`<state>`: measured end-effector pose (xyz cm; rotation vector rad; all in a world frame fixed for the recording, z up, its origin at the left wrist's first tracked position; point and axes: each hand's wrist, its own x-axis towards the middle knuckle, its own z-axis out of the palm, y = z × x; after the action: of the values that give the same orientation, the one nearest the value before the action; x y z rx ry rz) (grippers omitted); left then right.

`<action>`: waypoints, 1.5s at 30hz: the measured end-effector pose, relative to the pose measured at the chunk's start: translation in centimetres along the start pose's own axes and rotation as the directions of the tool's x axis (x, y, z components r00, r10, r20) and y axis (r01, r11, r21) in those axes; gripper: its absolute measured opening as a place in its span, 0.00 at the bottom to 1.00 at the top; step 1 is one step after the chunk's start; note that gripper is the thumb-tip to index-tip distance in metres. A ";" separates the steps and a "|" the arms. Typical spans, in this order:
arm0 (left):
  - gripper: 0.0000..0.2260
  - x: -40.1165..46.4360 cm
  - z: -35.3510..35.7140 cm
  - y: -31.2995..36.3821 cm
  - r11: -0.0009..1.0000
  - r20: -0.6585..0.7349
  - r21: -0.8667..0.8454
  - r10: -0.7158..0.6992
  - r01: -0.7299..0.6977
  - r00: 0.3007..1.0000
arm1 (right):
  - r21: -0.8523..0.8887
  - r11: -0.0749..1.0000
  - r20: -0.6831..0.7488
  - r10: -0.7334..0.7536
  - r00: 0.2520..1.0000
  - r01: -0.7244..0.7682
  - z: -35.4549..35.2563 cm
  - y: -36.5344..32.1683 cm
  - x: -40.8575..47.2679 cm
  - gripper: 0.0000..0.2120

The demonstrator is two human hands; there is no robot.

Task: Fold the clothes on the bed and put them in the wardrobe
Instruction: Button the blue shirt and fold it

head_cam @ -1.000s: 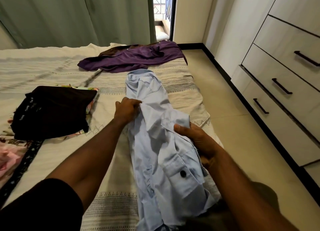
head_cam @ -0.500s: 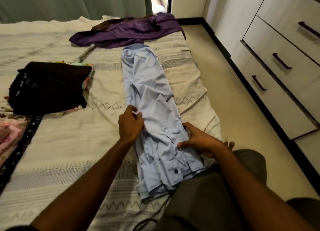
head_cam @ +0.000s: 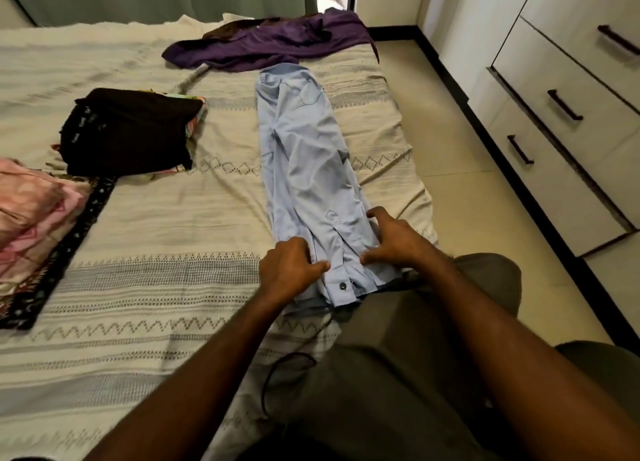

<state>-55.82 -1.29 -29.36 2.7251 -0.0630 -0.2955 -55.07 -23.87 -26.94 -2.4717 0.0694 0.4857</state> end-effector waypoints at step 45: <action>0.15 10.9 -3.5 -1.8 0.410 0.097 -0.826 -0.573 0.387 0.814 | 0.511 0.854 -0.196 0.226 0.954 -0.097 -0.4 -0.7 11.7 0.23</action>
<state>-44.43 0.74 -29.05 1.7200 0.7699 -0.1334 -43.96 -22.82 -30.46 -2.0056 0.4554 0.1861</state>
